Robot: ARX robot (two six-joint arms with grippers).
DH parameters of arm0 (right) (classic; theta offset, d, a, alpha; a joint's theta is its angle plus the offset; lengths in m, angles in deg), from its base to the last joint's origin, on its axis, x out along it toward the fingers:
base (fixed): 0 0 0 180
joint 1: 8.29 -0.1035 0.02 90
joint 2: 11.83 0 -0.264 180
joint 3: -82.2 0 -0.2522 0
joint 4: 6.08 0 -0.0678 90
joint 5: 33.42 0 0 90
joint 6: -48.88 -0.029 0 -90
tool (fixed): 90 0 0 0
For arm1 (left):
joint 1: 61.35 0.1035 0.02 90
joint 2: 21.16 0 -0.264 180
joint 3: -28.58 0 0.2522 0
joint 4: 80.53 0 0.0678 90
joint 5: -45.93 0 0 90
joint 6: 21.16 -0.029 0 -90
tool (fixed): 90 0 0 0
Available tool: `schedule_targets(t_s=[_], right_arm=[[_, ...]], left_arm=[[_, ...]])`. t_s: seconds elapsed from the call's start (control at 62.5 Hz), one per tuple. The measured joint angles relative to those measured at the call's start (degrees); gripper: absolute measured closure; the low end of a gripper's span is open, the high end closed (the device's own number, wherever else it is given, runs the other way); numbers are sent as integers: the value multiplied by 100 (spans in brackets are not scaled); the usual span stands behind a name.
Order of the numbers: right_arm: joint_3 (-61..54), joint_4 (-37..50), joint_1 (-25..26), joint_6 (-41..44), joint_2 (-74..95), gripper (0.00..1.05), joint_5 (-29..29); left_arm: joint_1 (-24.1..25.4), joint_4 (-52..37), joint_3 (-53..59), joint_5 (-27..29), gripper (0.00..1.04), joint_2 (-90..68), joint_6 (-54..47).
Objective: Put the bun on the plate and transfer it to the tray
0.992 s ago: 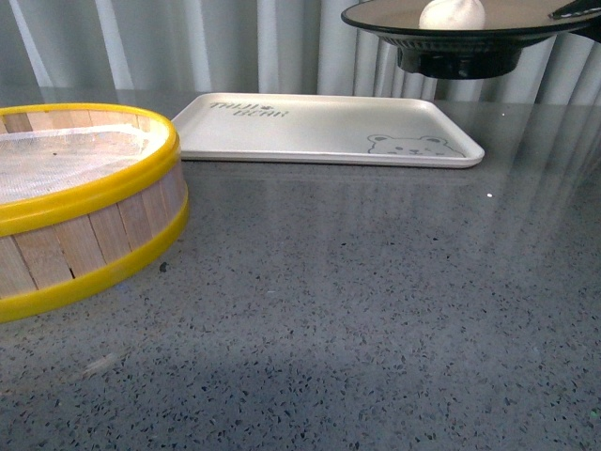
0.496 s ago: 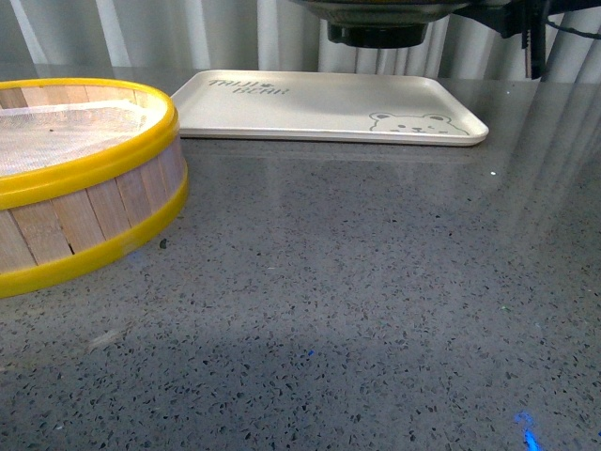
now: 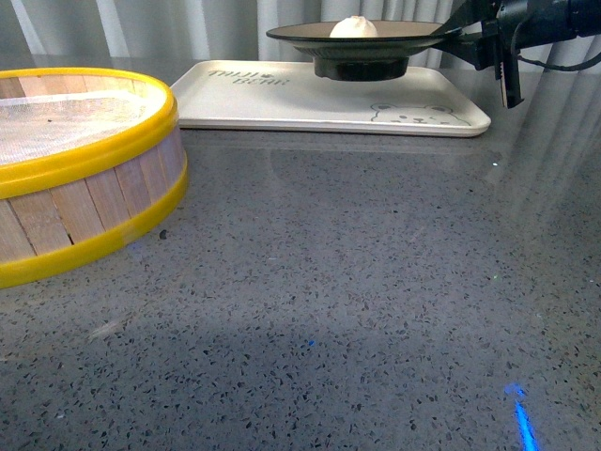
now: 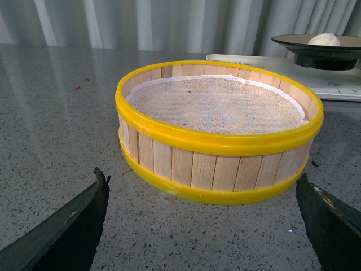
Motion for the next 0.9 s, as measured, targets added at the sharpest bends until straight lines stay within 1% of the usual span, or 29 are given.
schedule_targets(t_s=[0.16, 0.272, 0.528, 0.672, 0.896], right_arm=[[39, 33, 2, -61, 66, 102, 9], [326, -164, -4, -63, 297, 102, -46], [354, -219, 4, -63, 444, 102, -87], [654, -380, 7, -42, 568, 102, -87], [682, -459, 4, -26, 577, 102, -85]], left_arm=[[0, 0, 0, 0, 7, 0, 0], [0, 0, 0, 0, 7, 0, 0], [0, 0, 0, 0, 7, 0, 0], [0, 0, 0, 0, 7, 0, 0], [0, 0, 0, 0, 7, 0, 0]])
